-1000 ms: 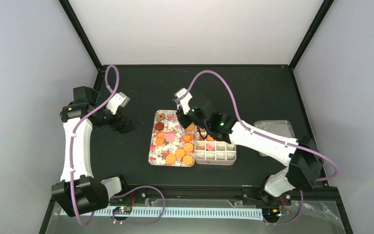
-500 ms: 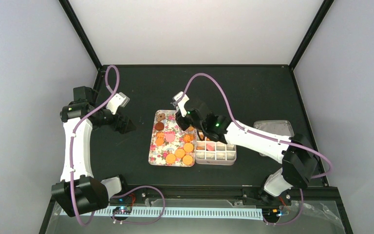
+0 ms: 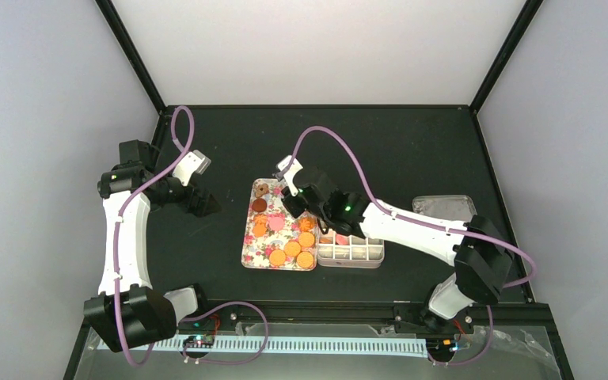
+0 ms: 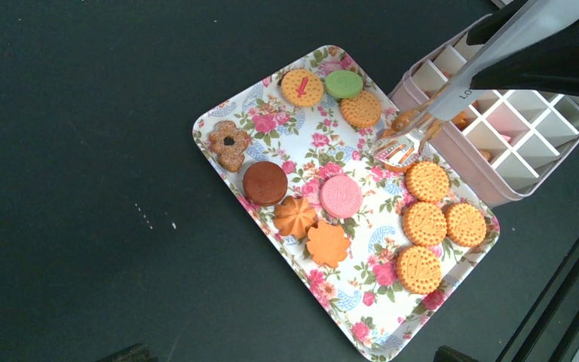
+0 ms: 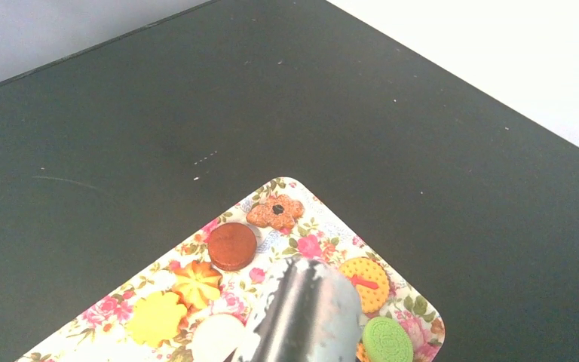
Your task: Pack the cookies
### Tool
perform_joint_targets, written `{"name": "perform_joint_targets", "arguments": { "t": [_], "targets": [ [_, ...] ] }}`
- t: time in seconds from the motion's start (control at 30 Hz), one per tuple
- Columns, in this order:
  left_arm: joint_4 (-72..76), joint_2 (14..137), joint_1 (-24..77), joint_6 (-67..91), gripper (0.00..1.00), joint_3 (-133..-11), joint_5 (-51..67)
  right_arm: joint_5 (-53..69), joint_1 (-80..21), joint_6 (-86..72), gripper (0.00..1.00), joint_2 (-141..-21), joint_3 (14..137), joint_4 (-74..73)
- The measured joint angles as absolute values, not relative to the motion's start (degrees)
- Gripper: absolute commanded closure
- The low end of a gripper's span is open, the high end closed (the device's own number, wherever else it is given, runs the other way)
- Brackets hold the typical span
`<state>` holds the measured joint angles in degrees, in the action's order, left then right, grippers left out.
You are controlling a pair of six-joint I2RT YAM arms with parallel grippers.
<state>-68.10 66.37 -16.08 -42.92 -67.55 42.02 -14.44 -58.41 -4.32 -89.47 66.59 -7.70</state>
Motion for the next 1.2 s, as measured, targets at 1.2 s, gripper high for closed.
{"name": "perform_joint_targets", "arguments": {
  "t": [1.2],
  "targets": [
    [-68.1, 66.4, -16.1, -42.9, 0.01, -67.6, 42.0, -21.5, -63.6, 0.1, 0.74, -90.1, 67.8, -12.7]
  ]
}}
